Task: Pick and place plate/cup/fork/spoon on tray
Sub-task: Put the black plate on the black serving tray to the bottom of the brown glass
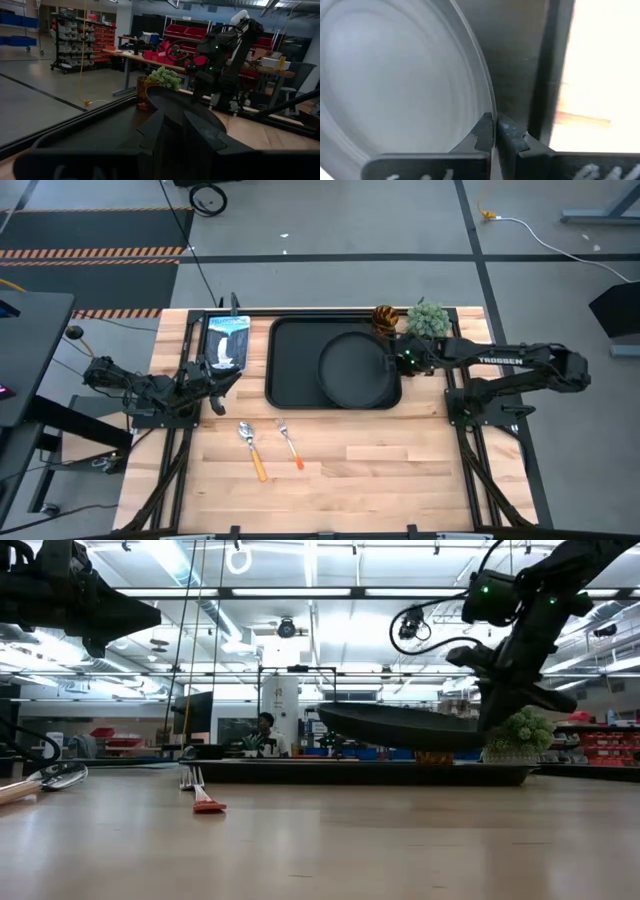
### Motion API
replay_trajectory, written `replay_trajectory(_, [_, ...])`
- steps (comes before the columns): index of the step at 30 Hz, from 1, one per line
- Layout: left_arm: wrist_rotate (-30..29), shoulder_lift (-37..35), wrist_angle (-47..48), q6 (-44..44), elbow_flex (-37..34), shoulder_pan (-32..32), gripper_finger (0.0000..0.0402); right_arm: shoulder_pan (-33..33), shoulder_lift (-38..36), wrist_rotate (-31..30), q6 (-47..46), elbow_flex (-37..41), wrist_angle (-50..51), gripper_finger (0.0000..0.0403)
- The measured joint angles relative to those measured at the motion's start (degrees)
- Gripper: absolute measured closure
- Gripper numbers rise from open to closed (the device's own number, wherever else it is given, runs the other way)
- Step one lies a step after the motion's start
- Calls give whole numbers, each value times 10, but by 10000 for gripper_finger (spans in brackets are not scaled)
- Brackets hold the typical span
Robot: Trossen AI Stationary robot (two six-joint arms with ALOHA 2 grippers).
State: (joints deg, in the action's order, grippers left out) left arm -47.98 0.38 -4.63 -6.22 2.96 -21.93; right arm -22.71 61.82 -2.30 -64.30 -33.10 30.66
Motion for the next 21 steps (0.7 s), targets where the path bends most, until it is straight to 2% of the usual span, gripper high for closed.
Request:
replay_trajectory(7, [0,0,0,0,0,0,322,-25,0,5,4,0,29,390])
replay_trajectory(21, [0,0,0,0,0,0,322,-27,0,16,10,0,35,376])
